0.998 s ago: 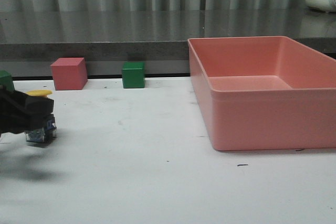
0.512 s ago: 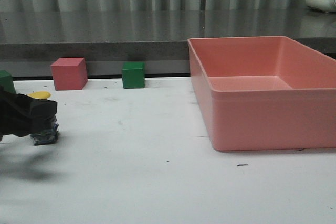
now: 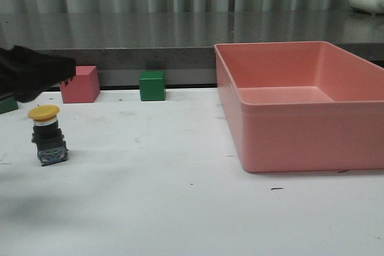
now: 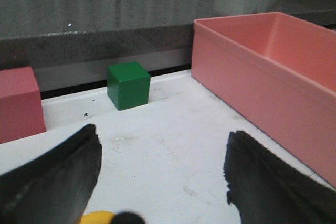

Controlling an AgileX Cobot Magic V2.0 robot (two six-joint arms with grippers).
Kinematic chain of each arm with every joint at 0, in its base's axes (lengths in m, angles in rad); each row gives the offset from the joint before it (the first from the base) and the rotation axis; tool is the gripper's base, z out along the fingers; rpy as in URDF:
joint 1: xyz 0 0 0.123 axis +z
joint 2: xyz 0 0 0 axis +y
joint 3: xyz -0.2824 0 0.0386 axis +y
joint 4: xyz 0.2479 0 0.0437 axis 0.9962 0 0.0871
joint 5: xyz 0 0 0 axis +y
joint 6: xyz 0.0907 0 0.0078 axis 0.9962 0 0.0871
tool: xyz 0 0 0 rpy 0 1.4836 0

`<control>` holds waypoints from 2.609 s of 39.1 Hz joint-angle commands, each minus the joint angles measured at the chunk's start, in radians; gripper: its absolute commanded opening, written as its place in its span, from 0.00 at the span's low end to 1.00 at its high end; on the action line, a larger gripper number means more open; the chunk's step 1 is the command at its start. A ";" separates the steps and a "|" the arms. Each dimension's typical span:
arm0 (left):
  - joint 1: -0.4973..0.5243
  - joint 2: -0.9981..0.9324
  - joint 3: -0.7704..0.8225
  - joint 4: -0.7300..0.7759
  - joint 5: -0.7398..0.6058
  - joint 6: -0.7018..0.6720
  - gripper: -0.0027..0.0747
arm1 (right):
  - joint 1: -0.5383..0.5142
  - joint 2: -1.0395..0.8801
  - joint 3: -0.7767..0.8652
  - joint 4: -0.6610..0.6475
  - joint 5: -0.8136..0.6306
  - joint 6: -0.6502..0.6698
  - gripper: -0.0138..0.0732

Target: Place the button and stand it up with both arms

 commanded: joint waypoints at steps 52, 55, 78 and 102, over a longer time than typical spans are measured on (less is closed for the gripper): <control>-0.005 -1.289 -0.058 0.132 1.312 -0.397 0.01 | -0.004 0.011 -0.024 -0.013 -0.085 -0.011 0.08; -0.005 -1.289 -0.058 0.132 1.312 -0.397 0.01 | -0.004 0.011 -0.024 -0.013 -0.085 -0.011 0.08; -0.005 -1.289 -0.058 0.072 1.321 -0.351 0.01 | -0.004 0.011 -0.024 -0.013 -0.085 -0.011 0.08; 0.138 -1.503 0.188 -0.524 1.212 0.266 0.01 | -0.004 0.011 -0.024 -0.013 -0.085 -0.011 0.08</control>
